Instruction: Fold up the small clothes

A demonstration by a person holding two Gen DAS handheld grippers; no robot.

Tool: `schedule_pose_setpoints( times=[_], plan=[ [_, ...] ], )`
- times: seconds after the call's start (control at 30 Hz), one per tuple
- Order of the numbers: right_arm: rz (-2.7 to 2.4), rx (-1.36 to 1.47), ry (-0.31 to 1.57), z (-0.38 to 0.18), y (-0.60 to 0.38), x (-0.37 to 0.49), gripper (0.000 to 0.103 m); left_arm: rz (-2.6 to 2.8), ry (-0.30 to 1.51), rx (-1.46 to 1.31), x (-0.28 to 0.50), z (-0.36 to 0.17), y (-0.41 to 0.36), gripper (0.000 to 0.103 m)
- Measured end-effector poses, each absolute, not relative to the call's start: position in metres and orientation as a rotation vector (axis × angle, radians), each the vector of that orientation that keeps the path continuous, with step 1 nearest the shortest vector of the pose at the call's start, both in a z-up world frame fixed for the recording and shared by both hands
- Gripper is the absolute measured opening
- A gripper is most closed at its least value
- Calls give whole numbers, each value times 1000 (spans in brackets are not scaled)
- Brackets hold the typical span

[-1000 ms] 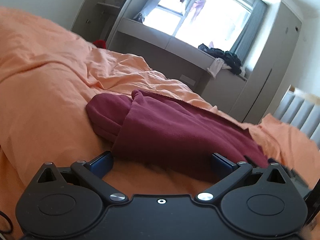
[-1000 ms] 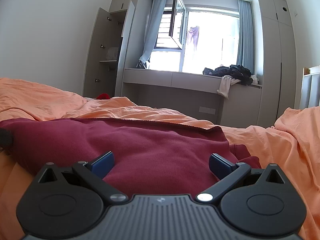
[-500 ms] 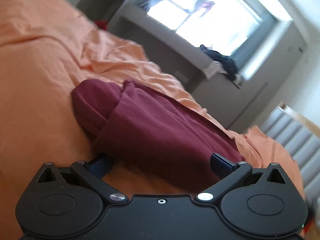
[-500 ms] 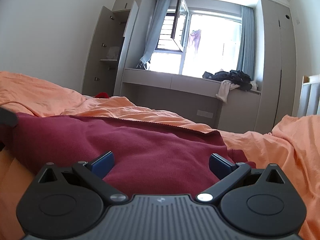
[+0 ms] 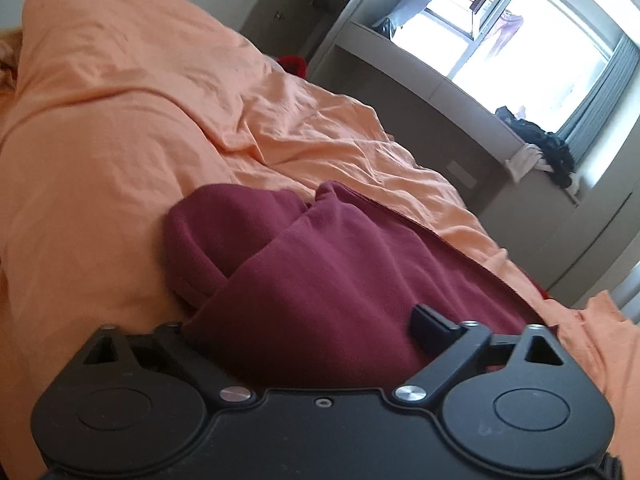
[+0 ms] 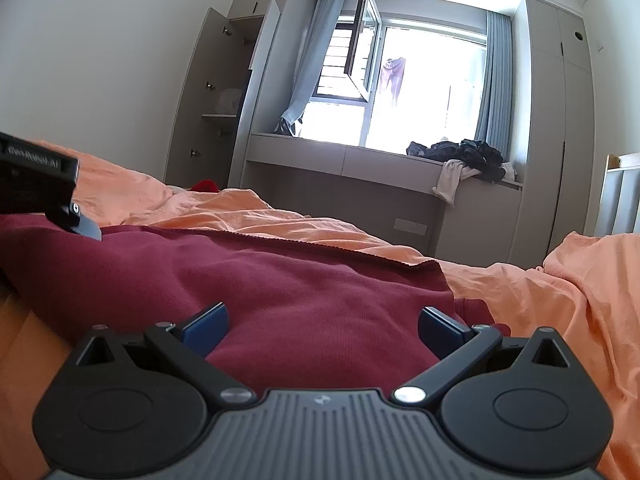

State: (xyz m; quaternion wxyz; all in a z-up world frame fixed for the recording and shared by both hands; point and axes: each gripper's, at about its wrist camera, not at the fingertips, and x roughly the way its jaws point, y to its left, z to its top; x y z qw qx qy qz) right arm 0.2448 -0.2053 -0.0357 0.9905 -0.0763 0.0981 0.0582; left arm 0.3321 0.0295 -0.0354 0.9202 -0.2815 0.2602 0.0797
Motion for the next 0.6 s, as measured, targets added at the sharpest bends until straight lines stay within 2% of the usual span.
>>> schedule_pose_setpoints(
  times=[0.03,0.07,0.13,0.23,0.37,0.6],
  plan=[
    [118,-150,201,-35,-206,245,103,171,528,-583,332,-35,30,82],
    [119,-147,206,-35,-206,246,103,176,516,-592,331,-34,31,66],
    [119,-145,211,-34,-208,247,103,169,502,-601,333,-33,32,43],
    [122,-152,212,-33,-209,248,103,173,498,-585,340,-29,29,32],
    [125,-163,216,-33,-210,248,103,156,486,-546,341,-22,23,23],
    [149,-176,225,-32,-215,243,103,5,429,-424,348,11,2,18]
  ],
)
